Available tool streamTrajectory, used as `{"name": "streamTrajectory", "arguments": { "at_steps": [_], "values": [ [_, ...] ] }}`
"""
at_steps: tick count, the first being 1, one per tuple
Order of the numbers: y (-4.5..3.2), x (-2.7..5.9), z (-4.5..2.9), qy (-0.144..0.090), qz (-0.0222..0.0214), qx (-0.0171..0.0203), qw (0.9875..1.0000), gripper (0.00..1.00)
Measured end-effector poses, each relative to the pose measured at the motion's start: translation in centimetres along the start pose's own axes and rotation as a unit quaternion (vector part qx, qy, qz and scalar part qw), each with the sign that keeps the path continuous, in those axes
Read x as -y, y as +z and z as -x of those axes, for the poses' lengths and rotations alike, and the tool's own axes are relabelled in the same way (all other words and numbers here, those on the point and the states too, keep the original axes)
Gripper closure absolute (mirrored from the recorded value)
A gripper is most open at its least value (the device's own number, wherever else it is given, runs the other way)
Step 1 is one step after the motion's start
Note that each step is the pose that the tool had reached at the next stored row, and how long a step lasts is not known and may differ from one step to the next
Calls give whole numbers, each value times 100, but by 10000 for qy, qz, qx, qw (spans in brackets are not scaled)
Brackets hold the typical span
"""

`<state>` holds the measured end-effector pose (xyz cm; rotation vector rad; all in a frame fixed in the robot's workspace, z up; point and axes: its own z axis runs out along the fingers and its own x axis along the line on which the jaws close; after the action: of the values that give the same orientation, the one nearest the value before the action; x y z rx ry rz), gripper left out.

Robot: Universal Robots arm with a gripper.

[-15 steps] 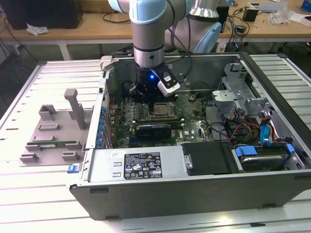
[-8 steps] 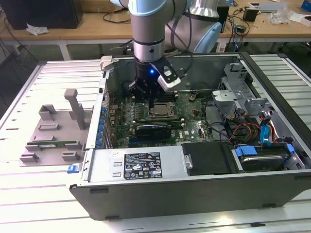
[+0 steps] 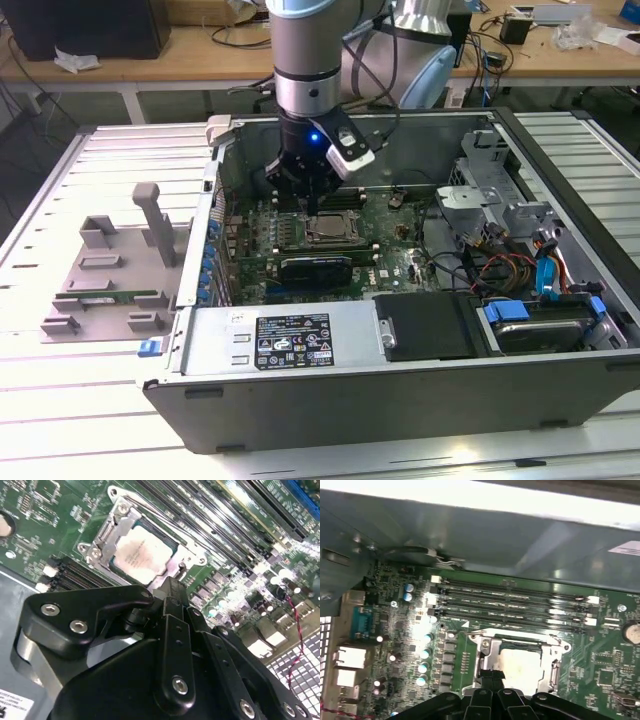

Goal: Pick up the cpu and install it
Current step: 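Close the cpu cover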

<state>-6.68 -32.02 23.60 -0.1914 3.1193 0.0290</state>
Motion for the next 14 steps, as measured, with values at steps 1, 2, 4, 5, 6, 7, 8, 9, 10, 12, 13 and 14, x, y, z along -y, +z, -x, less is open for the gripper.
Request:
{"name": "streamTrajectory", "arguments": {
  "at_steps": [1, 2, 4, 5, 6, 7, 8, 9, 10, 12, 13, 14],
  "values": [
    [2, 11, 91, 0, -4, 0, 10000, 89],
    [2, 20, 157, 0, -5, -1, 10000, 89],
    [5, 37, 281, -1, -5, -1, 10000, 89],
    [5, 39, 295, 11, -5, -1, 10000, 89],
    [9, 38, 296, 105, -7, 0, 9999, 89],
    [14, 39, 296, 267, -10, 3, 9996, 89],
    [14, 39, 295, 290, -15, 3, 9996, 89],
    [15, 38, 294, 291, -53, 0, 9996, 89],
    [15, 38, 295, 289, -103, -6, 9995, 89],
    [14, 39, 292, 289, -107, -7, 9995, 89],
    [14, 38, 287, 289, -108, -6, 9995, 89],
    [15, 35, 271, 289, -108, -1, 9995, 89]
  ]
}}
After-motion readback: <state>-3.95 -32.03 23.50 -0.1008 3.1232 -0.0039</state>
